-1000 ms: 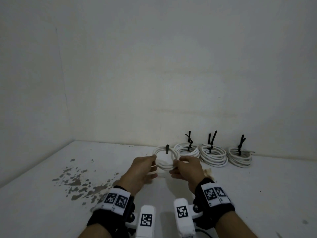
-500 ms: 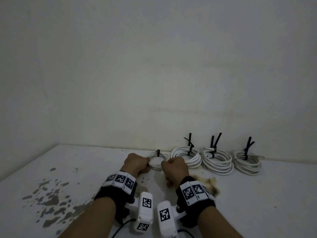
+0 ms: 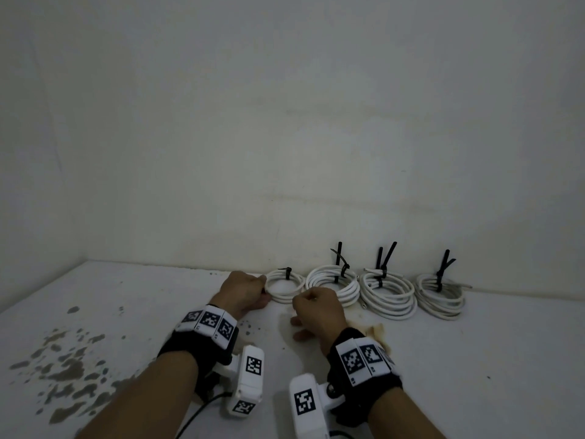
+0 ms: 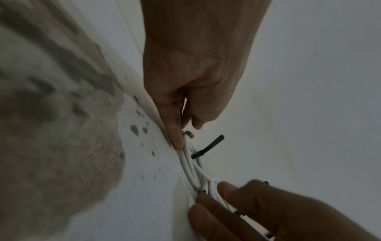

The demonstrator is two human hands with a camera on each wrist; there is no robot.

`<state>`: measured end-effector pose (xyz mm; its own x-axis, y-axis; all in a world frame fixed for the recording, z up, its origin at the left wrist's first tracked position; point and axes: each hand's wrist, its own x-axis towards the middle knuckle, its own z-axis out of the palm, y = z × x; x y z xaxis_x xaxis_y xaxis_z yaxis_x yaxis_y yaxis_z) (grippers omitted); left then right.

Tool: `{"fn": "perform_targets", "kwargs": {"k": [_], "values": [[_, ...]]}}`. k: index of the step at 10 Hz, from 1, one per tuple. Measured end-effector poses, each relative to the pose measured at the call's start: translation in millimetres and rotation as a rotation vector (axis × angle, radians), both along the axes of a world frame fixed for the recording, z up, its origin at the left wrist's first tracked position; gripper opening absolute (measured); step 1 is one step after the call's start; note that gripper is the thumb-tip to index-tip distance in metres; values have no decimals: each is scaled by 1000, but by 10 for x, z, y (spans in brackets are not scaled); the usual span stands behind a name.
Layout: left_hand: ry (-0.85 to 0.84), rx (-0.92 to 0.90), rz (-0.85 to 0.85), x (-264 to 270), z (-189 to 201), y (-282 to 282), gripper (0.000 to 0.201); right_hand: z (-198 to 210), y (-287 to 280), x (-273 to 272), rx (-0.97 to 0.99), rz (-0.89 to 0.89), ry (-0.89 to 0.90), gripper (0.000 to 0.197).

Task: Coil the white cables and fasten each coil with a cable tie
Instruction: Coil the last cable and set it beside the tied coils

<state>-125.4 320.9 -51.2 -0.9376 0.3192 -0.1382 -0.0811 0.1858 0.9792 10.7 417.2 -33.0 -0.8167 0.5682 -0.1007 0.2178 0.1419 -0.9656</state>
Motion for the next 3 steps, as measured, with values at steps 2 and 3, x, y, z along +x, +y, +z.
{"fn": "perform_targets", "kwargs": {"k": [2, 3], "values": [[-22, -6, 46, 340, 128, -170, 39, 239, -63, 500, 24, 150, -82, 12], [93, -128, 24, 625, 63, -248, 27, 391, -123, 886, 53, 315, -102, 12]]}}
